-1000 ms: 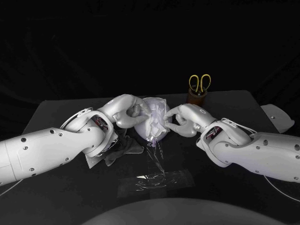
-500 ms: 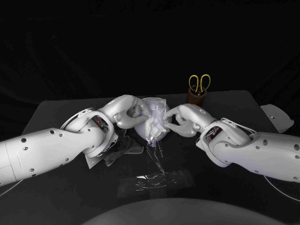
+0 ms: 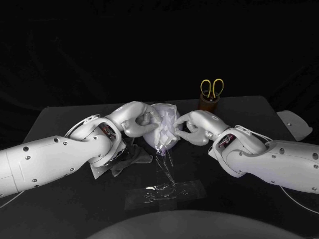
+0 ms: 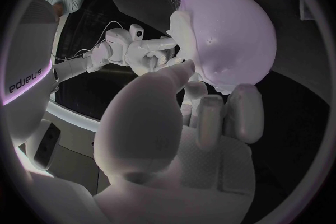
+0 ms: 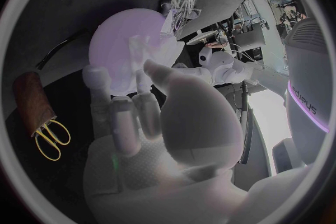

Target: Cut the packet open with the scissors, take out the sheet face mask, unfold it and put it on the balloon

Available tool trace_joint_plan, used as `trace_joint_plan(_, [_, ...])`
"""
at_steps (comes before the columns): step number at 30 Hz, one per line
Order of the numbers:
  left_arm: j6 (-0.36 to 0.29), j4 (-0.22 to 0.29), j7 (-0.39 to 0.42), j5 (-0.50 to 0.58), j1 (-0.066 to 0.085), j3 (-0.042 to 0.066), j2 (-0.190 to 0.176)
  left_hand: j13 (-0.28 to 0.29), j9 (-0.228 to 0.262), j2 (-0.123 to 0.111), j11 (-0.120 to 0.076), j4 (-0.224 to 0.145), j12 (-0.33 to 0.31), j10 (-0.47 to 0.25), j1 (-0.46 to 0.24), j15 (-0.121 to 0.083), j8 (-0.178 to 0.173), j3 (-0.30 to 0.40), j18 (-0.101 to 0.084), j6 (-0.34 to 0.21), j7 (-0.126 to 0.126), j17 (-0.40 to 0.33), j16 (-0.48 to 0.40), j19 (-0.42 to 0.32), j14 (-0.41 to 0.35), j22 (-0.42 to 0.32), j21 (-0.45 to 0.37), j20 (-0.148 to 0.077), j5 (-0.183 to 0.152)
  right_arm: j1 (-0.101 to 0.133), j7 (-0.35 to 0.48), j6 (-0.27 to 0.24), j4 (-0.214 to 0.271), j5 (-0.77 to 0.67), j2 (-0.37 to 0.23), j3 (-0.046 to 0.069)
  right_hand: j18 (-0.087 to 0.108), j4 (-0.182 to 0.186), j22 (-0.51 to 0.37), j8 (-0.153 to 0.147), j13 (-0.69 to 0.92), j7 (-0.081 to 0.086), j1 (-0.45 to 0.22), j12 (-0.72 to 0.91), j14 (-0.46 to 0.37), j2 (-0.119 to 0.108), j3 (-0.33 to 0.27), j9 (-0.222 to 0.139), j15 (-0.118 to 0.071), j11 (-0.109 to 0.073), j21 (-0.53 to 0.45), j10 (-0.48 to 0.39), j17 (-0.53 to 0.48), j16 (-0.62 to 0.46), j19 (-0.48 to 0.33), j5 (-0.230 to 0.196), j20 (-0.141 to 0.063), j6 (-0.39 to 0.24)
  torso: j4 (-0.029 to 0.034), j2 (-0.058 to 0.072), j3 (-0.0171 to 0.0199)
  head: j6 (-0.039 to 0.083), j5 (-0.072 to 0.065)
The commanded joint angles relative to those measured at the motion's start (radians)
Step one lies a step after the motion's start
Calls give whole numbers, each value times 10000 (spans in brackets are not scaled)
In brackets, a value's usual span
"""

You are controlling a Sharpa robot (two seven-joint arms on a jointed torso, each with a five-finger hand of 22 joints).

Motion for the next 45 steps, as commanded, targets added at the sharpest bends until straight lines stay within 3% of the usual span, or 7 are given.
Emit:
trace_joint_plan(1, [196, 0, -54, -130, 5, 9, 27, 27, -31, -80, -65, -74, 44, 7, 63, -90, -83, -2, -162, -93, -1, 2628, 35, 24, 1039, 33, 64, -59, -61, -12, -59, 203, 9, -116, 11, -7, 69, 39, 673, -67, 1415, 63, -22, 36, 669, -77, -3, -8, -34, 32, -28, 220, 1678, 40, -18, -23, 3, 29, 3, 1, -1, -7, -9])
trace_joint_plan(4, [186, -8, -103, -165, 5, 9, 30, 63, -41, -75, -54, -86, 60, 33, 78, -91, -100, 11, -165, -89, -1, 2628, 35, 34, 1039, 46, 69, -65, -59, -12, -61, 203, 11, -115, 11, -7, 69, 39, 673, -67, 1415, 63, -22, 36, 669, -77, -3, -8, -34, 32, -28, 220, 1678, 40, -18, -23, 3, 29, 3, 0, 0, -9, -1])
trace_joint_plan(9, [120, -23, -144, -194, 5, 9, 34, 112, 32, 23, 8, -139, 82, 52, 153, -41, 116, 85, -176, 456, -30, 2628, 35, 60, 1039, 81, 85, -59, -60, -12, -65, 205, 10, -115, 9, -7, 69, 39, 673, -67, 1415, 63, -22, 36, 669, -77, -3, -8, -34, 32, -28, 220, 1678, 40, -18, -23, 3, 29, 3, 0, -1, -7, -4])
trace_joint_plan(13, [62, -37, -165, -217, 5, 9, 37, 196, 156, 132, -62, -157, 115, 95, 150, -82, 435, 113, -178, 1062, -132, 2628, 35, 78, 1039, 110, 97, -64, -60, -12, -67, 209, 7, -115, 9, -7, 69, 39, 673, -67, 1415, 63, -22, 36, 669, -77, -3, -8, -34, 32, -28, 220, 1678, 40, -18, -23, 3, 29, 5, 0, 0, -17, -4])
trace_joint_plan(22, [-83, -63, -171, -273, 5, 10, 61, 498, 325, 315, -169, -102, 248, 301, 36, -178, 835, 125, -180, 1623, -245, 2628, 35, 89, 1039, 130, 105, -127, -62, -11, -69, 210, 2, -115, 11, -6, 67, 53, 674, -68, 1432, 61, -24, 55, 682, -72, -8, -11, -35, 31, -23, 232, 1708, 46, -14, -23, 2, 38, 2, 0, 2, -20, 2])
trace_joint_plan(45, [-923, 271, 379, 242, -5, 13, -169, 1411, 580, 538, -212, 31, 703, 861, -191, -233, 1179, 243, -190, 1640, -309, 2628, 35, 120, 1039, 173, 120, -205, -67, -9, -84, 217, -30, -119, 2, -4, 69, 59, 673, -68, 1426, 61, -27, 49, 684, -70, -10, -11, -35, 31, -30, 228, 1713, 47, -17, -23, 2, 42, 8, 4, -2, -7, 5])
